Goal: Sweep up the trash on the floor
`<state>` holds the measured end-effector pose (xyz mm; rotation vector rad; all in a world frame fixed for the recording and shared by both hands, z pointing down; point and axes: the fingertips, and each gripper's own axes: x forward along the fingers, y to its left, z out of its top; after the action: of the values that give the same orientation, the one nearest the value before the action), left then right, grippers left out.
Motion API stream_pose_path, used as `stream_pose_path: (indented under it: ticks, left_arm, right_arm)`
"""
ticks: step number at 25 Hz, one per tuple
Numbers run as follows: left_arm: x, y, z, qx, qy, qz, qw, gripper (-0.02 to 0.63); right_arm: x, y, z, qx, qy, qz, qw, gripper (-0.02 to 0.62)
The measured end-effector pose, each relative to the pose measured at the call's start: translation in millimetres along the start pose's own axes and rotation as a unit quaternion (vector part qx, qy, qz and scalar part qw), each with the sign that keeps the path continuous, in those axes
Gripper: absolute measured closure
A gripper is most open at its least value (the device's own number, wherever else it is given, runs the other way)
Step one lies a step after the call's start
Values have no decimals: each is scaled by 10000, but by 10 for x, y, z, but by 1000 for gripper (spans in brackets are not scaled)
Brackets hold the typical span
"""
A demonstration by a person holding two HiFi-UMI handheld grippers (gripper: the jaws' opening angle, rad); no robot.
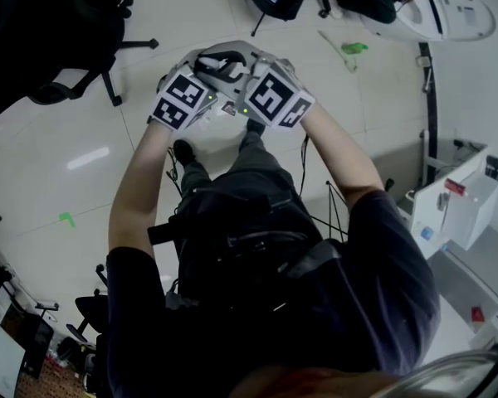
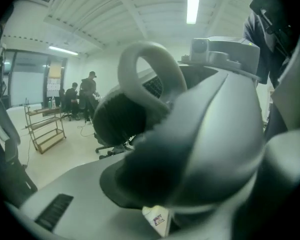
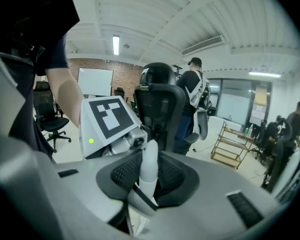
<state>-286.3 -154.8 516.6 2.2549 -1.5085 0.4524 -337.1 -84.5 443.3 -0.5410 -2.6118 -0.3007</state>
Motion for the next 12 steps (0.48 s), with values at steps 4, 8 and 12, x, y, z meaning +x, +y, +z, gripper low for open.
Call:
stream_pose_path:
  ticks: [4,8,12]
  left_arm:
    - [-85,-207,423,531,-139,-193,9983,549]
    - [-309,-264,841,999,-435,11,9940,555]
    - [-590,-221,1057,1203,-732,295,9896,549]
  right_arm:
    - [-367,-31,296,-209,-305,-233,9990,492]
    - [-600,-77,729,-223,-1058,-103,9941,492]
    - [-635,-50,1087,154,-1452,766,9863,492]
